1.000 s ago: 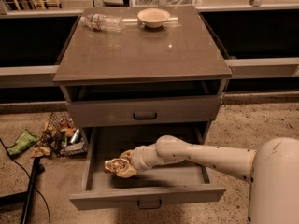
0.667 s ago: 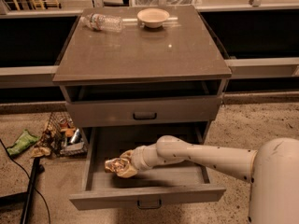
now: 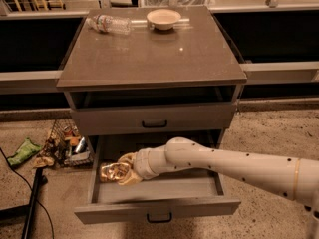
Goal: Pick orange can from middle drawer and place on counter
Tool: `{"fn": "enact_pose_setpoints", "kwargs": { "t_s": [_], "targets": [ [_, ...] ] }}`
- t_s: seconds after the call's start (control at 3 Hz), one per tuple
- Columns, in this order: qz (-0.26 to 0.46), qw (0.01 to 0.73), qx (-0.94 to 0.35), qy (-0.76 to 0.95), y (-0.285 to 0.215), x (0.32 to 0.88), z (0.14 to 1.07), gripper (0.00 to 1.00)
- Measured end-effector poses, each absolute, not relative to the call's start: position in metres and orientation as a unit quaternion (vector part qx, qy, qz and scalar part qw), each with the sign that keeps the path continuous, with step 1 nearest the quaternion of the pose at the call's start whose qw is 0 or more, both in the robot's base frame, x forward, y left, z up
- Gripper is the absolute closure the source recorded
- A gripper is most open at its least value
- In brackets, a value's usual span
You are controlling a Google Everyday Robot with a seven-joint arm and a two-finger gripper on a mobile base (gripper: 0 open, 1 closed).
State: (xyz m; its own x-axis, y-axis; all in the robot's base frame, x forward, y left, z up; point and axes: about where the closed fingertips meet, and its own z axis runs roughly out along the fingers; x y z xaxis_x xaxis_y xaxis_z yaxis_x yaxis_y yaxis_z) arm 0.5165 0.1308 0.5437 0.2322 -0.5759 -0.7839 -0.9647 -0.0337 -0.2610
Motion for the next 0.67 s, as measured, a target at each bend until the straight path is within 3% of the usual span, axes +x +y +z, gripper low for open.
{"fn": "enact_pose_setpoints", "kwargs": {
  "t_s": [0.67],
  "targets": [
    [0.191, 0.405, -0.708, 0.546, 0.137, 0.499, 0.619, 1.00]
  ]
}}
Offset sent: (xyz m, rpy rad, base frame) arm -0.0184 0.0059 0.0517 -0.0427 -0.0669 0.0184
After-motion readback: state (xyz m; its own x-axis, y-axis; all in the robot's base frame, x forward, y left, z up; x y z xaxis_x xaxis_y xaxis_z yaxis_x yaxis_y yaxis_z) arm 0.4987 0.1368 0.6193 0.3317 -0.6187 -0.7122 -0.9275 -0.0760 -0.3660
